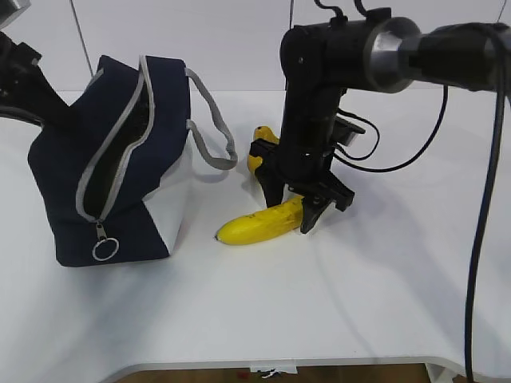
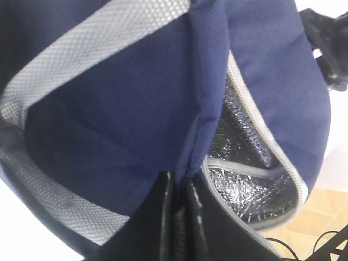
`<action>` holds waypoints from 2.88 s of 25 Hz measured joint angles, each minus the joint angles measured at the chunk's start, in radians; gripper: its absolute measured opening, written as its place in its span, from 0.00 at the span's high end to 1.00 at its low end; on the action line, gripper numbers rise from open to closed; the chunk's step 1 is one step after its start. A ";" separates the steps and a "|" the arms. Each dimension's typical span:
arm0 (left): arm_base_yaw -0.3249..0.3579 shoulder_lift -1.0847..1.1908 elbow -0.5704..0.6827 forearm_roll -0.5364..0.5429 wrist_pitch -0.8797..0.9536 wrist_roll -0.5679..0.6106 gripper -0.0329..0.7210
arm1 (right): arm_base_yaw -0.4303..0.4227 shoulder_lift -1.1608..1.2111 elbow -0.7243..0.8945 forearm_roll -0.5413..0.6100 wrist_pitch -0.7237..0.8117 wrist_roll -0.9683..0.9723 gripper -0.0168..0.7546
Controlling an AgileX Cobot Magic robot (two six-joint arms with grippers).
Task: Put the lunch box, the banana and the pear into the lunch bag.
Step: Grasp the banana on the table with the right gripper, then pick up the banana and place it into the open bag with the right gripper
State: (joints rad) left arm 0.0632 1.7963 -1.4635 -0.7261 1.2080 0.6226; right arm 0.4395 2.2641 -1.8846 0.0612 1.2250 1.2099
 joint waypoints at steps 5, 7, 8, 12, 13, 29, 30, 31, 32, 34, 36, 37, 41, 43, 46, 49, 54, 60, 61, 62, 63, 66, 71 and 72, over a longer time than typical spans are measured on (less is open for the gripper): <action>0.000 0.000 0.000 0.002 0.000 0.000 0.94 | 0.000 0.018 0.000 0.015 -0.004 0.000 0.34; 0.000 0.000 0.000 0.002 0.000 0.000 0.94 | 0.000 0.018 0.000 0.015 -0.004 0.000 0.34; 0.000 0.000 0.000 0.002 0.000 0.000 0.94 | 0.000 0.018 0.000 0.015 -0.004 0.000 0.35; 0.000 0.000 0.000 0.002 0.000 0.000 0.94 | 0.000 0.018 0.000 0.015 -0.006 0.000 0.48; 0.000 0.000 0.000 0.002 0.000 0.000 0.94 | 0.000 0.018 0.000 0.015 -0.006 0.000 0.53; 0.000 0.000 0.000 0.005 0.000 0.000 0.94 | 0.000 -0.061 0.000 -0.149 -0.006 0.042 0.61; 0.000 0.000 0.000 0.006 0.000 0.000 0.94 | 0.000 -0.078 0.000 -0.178 -0.006 0.044 0.61; 0.000 0.000 0.000 0.006 0.000 0.000 0.94 | 0.000 -0.094 0.000 -0.199 -0.006 0.044 0.61; 0.000 0.000 0.000 0.006 0.000 0.000 0.94 | 0.000 -0.107 0.000 -0.222 -0.004 0.046 0.61; 0.000 0.000 0.000 0.006 0.000 0.000 0.94 | -0.002 -0.132 0.000 -0.255 -0.004 0.041 0.61; 0.000 0.000 0.000 0.006 0.000 0.000 0.94 | -0.005 -0.147 -0.013 -0.283 0.000 -0.018 0.61; 0.000 0.000 0.000 0.006 0.000 0.000 0.94 | -0.007 -0.153 -0.027 -0.291 0.000 -0.060 0.61; 0.000 0.000 0.000 0.006 0.000 0.000 0.94 | -0.007 -0.167 -0.102 -0.299 0.004 -0.255 0.61; 0.000 0.000 0.000 0.006 0.000 0.000 0.94 | -0.007 -0.168 -0.153 -0.285 0.008 -0.342 0.61; 0.000 0.000 0.000 0.000 0.000 0.000 0.94 | -0.007 -0.168 -0.235 -0.246 0.014 -0.451 0.61; 0.000 0.000 0.000 -0.013 0.000 0.000 0.94 | -0.007 -0.169 -0.306 -0.174 0.022 -0.551 0.61; 0.000 0.000 0.000 -0.029 0.000 0.000 0.94 | -0.007 -0.169 -0.363 0.002 0.028 -0.694 0.61; 0.000 0.000 0.000 -0.033 0.002 0.000 0.94 | -0.007 -0.167 -0.367 0.240 0.020 -0.835 0.61; 0.000 0.000 0.000 -0.035 0.002 0.000 0.94 | -0.007 -0.160 -0.367 0.289 0.005 -0.864 0.61; 0.000 0.000 0.000 -0.037 0.002 0.000 0.94 | -0.007 -0.150 -0.370 0.332 -0.009 -0.901 0.61; 0.000 0.000 0.000 -0.042 0.002 0.000 0.94 | -0.007 -0.141 -0.370 0.384 -0.026 -0.940 0.61; 0.000 0.000 0.000 -0.071 0.002 0.000 0.94 | -0.007 -0.103 -0.370 0.533 -0.070 -1.054 0.61; 0.000 0.000 0.000 -0.086 0.002 0.000 0.94 | -0.007 -0.026 -0.370 0.711 -0.108 -1.180 0.61; 0.000 0.000 0.000 -0.086 0.002 0.000 0.94 | -0.007 -0.010 -0.370 0.727 -0.109 -1.186 0.61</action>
State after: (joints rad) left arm 0.0632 1.7963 -1.4635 -0.8121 1.2103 0.6226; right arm 0.4330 2.2538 -2.2542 0.7886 1.1156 0.0244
